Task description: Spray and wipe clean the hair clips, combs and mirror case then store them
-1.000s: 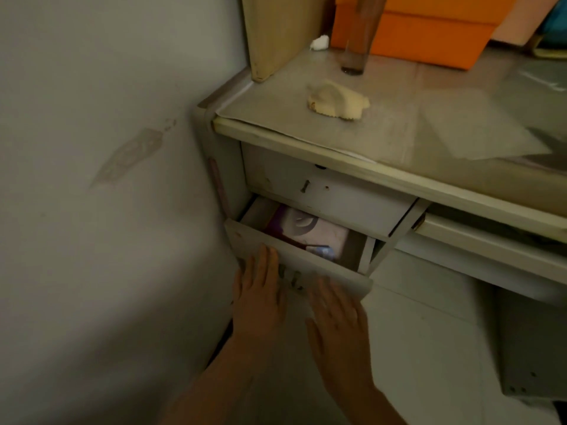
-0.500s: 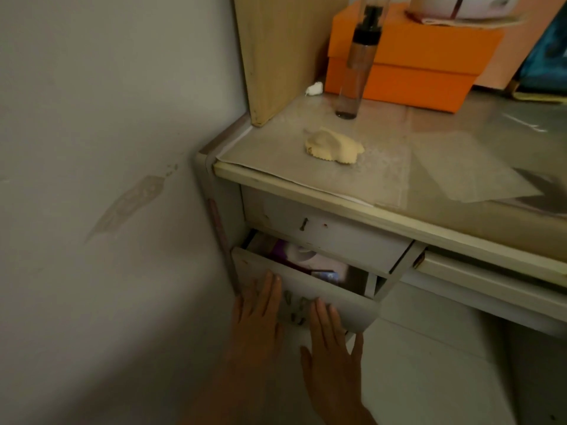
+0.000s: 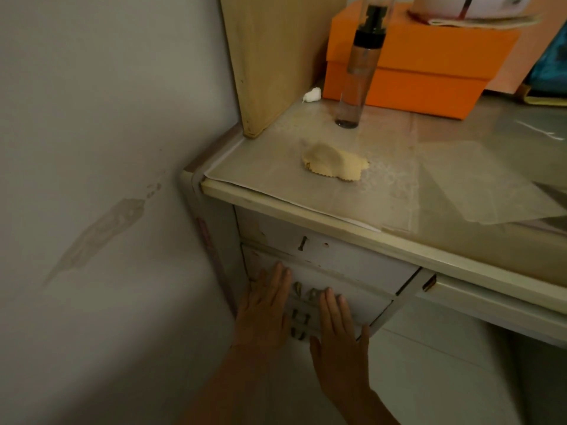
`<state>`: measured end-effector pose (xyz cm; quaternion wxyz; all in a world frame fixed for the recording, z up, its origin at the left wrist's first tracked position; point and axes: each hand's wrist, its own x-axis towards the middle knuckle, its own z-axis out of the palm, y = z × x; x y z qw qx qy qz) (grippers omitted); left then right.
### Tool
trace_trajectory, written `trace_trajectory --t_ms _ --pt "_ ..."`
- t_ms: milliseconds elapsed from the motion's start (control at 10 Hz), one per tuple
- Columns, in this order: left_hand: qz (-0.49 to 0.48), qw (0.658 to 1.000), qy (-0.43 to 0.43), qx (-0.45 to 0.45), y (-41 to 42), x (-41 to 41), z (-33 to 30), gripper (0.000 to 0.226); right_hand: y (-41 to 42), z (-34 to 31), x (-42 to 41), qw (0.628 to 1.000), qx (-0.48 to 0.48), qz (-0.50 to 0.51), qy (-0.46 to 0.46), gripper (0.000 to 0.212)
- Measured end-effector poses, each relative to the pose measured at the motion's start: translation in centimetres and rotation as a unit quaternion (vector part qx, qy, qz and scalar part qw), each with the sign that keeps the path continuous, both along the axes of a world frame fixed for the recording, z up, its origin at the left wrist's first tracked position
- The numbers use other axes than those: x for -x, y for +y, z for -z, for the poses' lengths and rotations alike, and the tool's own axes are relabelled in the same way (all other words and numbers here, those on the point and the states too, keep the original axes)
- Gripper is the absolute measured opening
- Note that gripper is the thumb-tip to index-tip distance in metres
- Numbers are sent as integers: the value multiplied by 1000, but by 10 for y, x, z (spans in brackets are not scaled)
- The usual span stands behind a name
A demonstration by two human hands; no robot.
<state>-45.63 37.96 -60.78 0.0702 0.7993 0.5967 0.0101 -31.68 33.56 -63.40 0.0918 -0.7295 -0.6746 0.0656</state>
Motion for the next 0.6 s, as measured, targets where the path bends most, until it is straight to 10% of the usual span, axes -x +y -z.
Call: trace_trajectory --t_ms 600 --pt "-5 992 3 -125 -14 -1 -60 78 6 -40 -4 989 118 -63 62 75"
